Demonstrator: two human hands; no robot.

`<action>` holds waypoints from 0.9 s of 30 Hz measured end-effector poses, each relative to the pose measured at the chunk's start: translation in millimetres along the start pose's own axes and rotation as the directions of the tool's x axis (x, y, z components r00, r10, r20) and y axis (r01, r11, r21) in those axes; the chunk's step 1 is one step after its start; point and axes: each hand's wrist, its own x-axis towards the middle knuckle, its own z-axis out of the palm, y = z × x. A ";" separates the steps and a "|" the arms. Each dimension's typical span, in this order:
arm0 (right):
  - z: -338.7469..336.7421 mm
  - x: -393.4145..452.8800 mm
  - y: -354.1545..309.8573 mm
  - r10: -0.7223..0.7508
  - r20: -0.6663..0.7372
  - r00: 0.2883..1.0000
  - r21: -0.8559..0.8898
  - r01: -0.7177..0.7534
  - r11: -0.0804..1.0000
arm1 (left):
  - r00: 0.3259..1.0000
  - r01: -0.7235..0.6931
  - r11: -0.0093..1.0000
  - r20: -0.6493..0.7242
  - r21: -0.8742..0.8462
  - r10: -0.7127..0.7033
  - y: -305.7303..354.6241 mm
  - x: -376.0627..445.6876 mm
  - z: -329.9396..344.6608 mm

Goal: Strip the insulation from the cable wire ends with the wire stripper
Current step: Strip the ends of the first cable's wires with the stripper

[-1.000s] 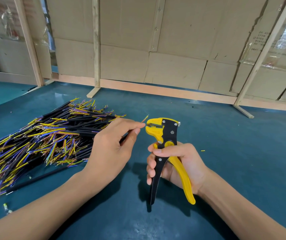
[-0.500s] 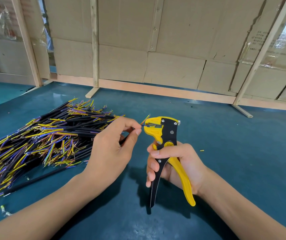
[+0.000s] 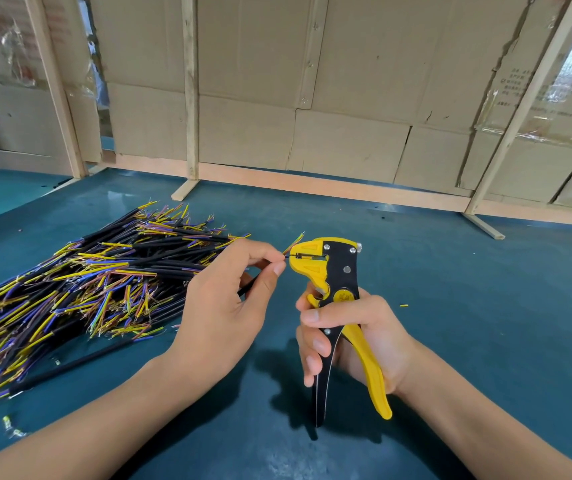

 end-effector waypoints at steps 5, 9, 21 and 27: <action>0.6 0.1 -0.9 -0.017 0.001 1.000 -0.010 0.017 1.000 | 1.000 -0.008 0.999 -0.009 -0.032 0.008 0.5 -0.6 0.1; 0.6 -0.3 -2.1 -0.004 0.001 1.000 0.001 0.004 1.000 | 1.000 -0.014 0.999 -0.014 -0.036 0.014 0.0 -0.1 1.0; 1.1 -0.9 -3.0 0.000 0.021 1.000 -0.003 0.000 1.000 | 1.000 -0.010 0.999 -0.002 -0.049 0.010 1.3 0.6 -0.1; 1.7 -0.9 -2.4 -0.007 0.012 1.000 -0.014 0.007 1.000 | 1.000 -0.002 0.996 0.008 -0.086 0.003 1.7 0.3 0.7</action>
